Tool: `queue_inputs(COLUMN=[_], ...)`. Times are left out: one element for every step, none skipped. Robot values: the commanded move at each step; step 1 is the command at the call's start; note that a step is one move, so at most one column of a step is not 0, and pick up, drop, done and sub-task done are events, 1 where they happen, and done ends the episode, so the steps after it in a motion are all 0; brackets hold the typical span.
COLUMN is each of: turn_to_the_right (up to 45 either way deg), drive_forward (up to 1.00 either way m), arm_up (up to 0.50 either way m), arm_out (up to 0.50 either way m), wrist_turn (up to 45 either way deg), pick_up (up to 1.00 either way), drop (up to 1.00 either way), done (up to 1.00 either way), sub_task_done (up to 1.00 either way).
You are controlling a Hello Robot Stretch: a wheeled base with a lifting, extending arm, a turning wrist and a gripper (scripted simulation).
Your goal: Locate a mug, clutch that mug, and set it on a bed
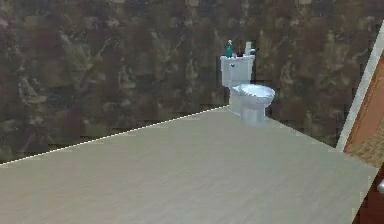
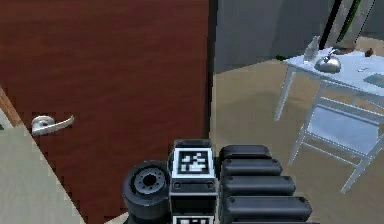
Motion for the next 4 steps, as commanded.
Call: queue_inputs(turn_to_the_right=[6.0,0.0,33.0,0.0], drive_forward=[0.0,0.5,0.0,0.4], arm_up=[0.0,0.0,0.0,0.0], arm_out=[0.0,0.0,0.0,0.0], wrist_turn=[0.0,0.0,0.0,0.0], pick_up=[0.0,0.0,0.0,0.0], drop=[0.0,0.0,0.0,0.0], done=[0.0,0.0,0.0,0.0], sub_task_done=[0.0,0.0,0.0,0.0])
